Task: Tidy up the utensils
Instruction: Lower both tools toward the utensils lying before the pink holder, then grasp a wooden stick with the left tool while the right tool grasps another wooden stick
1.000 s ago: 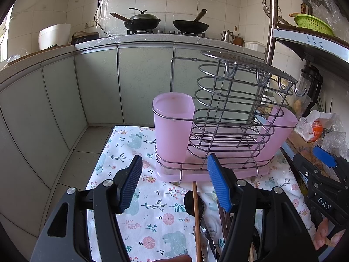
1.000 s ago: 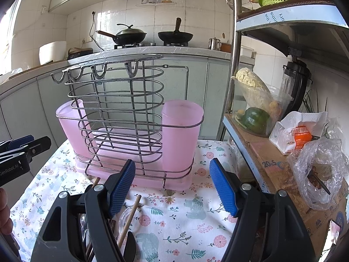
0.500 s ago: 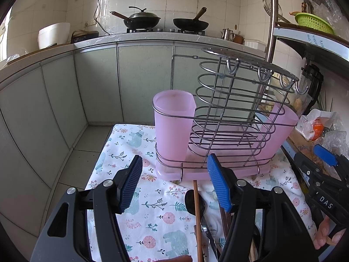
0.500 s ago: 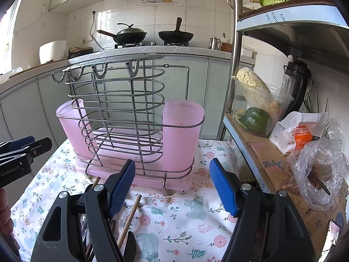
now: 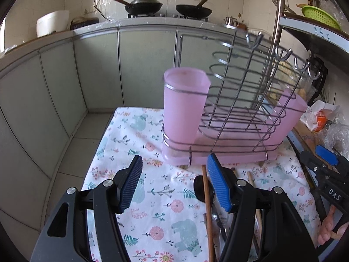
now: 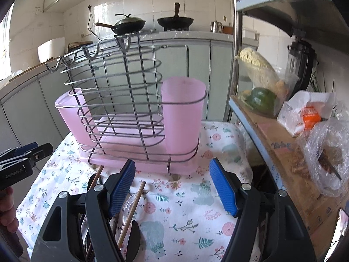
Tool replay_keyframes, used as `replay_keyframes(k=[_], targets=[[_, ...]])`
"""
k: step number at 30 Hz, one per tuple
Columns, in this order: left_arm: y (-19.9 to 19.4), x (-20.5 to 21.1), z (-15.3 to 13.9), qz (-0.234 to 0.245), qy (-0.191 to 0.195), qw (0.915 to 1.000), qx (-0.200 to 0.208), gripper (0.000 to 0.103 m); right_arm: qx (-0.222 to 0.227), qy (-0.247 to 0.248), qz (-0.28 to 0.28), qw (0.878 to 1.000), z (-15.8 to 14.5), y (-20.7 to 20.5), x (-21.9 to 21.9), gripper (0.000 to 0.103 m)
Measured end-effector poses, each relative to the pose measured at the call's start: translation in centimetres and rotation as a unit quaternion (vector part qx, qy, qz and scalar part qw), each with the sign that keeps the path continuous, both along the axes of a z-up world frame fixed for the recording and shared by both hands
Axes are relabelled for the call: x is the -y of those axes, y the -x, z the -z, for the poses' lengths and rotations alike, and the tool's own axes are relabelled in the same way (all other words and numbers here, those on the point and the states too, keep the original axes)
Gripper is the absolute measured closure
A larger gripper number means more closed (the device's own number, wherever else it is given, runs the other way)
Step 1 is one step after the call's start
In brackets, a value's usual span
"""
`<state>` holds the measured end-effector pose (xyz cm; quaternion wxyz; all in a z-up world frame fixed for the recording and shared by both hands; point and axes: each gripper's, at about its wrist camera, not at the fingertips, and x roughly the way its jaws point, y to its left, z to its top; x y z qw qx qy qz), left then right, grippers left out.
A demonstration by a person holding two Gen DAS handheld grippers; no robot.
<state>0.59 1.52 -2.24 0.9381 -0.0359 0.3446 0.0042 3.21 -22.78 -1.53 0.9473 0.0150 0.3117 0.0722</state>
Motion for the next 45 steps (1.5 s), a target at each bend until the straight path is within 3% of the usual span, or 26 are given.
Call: replay_keyframes(k=[5,10,15,19,27,30,33,38,45], targets=[[-0.2,-0.5,1.0,0.01,0.009,0.9996,-0.026,0.041,-0.038,-0.027,-0.016,0.999,1.1,-0.6,0.2,0.034],[-0.4,-0.9,2.7,0.029,0.033,0.9966,-0.07,0.041,-0.076,-0.044,-0.035,0.996,2.6,-1.1,0.1,0.042],[-1.0,-0.4,4.6,0.058,0.069,0.9881,-0.124,0.062,-0.115,-0.067,-0.047,0.99,4.2,-1.7,0.2,0.051],[-1.5,1.0,5.7,0.084,0.08,0.9809,-0.156,0.072,-0.146,-0.09,-0.056,0.984,5.5,-2.2,0.4,0.063],[-2.5,3.7,7.4,0.102,0.048,0.9745,-0.194,0.087,-0.183,-0.125,-0.078,0.972,6.7,-2.9,0.7,0.072],[-2.7,3.8,7.8,0.101,0.046,0.973,-0.202,0.095,-0.189,-0.134,-0.086,0.969,6.8,-3.1,0.6,0.074],[-2.7,3.8,7.9,0.097,0.047,0.974,-0.199,0.097,-0.195,-0.143,-0.092,0.966,6.9,-3.3,0.4,0.076],[-2.1,2.5,7.1,0.076,0.063,0.976,-0.194,0.097,-0.207,-0.16,-0.096,0.96,7.2,-3.6,0.4,0.077],[-0.3,-0.7,6.2,0.038,0.076,0.9774,-0.193,0.097,-0.249,-0.199,-0.095,0.943,8.3,-5.1,0.2,0.078]])
